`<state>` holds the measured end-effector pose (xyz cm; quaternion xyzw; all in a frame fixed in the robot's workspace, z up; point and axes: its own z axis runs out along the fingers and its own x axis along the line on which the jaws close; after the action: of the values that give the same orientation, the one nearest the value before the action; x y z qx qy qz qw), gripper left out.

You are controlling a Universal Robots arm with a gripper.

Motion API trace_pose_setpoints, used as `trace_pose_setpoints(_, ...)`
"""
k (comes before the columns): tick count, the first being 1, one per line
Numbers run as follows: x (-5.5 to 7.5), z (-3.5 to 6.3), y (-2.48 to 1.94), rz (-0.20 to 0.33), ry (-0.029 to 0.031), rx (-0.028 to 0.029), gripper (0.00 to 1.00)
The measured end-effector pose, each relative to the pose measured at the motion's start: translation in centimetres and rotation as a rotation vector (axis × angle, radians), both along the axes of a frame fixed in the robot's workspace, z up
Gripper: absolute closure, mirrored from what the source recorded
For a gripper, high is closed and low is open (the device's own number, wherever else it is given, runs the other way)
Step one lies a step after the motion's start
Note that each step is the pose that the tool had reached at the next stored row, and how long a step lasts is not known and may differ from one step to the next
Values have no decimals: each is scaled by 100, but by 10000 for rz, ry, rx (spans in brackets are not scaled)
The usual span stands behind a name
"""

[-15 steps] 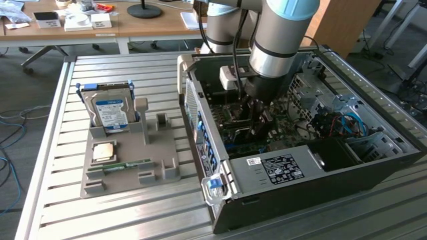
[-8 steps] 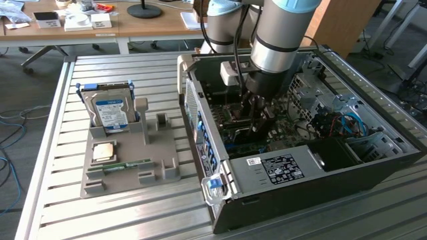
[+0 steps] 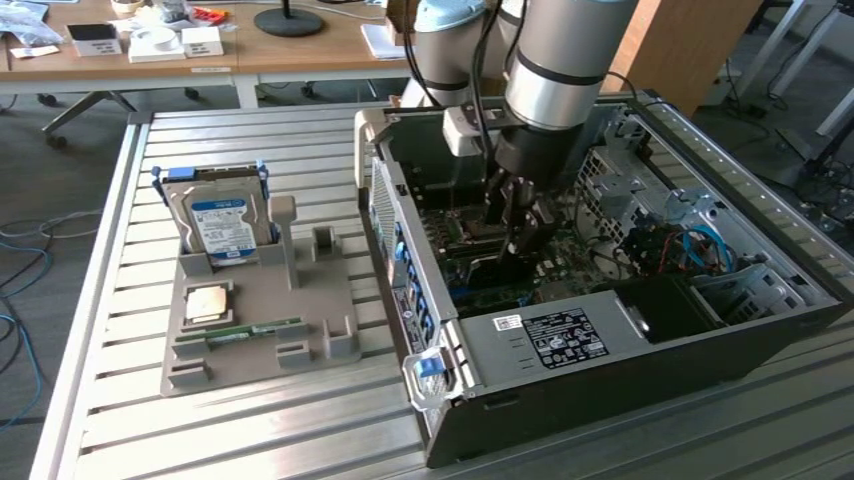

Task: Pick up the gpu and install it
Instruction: 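Insert the gpu into the slot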

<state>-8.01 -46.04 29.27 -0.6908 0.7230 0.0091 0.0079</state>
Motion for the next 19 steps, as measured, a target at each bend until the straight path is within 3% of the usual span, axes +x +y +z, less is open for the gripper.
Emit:
trace_pose_setpoints(6, 0, 132, 0, 0, -12, 1, 36)
trace_pose_setpoints(19, 0, 288, 0, 88, -76, 8, 36)
